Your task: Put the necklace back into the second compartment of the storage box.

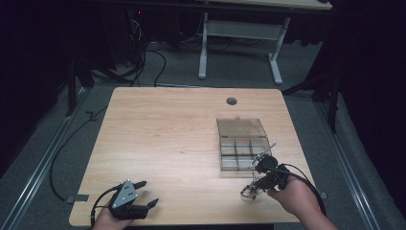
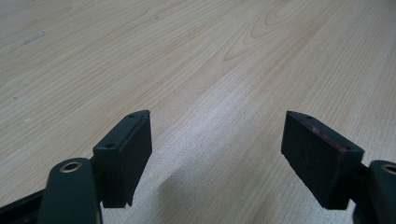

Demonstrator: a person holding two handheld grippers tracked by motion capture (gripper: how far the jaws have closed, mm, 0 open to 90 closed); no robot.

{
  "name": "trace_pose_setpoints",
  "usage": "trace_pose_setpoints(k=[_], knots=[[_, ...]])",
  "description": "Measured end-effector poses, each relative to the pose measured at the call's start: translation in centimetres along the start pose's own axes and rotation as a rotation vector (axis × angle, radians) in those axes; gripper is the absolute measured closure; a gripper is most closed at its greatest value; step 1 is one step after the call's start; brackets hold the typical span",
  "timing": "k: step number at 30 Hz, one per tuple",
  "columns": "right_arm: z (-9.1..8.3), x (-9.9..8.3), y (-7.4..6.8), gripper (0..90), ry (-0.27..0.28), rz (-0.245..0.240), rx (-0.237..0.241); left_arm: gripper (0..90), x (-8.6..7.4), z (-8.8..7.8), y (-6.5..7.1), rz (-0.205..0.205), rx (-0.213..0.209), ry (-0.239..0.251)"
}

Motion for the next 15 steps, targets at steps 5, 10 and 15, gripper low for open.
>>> trace_pose_setpoints(k=[5,10,15], knots=[[-1.5,0.4,0.4,81.6,0.017,0.025,0.008,24.9,0.0,0.0,0.0,-0.001,0.001,0.001],[-2.6,0.8,0.8,81.6,0.025,0.039,0.015,24.9,0.0,0.0,0.0,-0.001,0.002,0.001],[-3.4,1.2,1.4,81.6,0.025,0.048,0.012,24.9,0.0,0.0,0.0,0.001,0.002,-0.001]])
Point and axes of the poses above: each handheld gripper's, and its own axes: z roughly forward along the jaws, x roughly out of its top, y roughly to its right, the point moved 5 cm from there along z, roughly forward along the jaws, and after that the axes turned 2 degrees about -z, right-handed, at the moved point
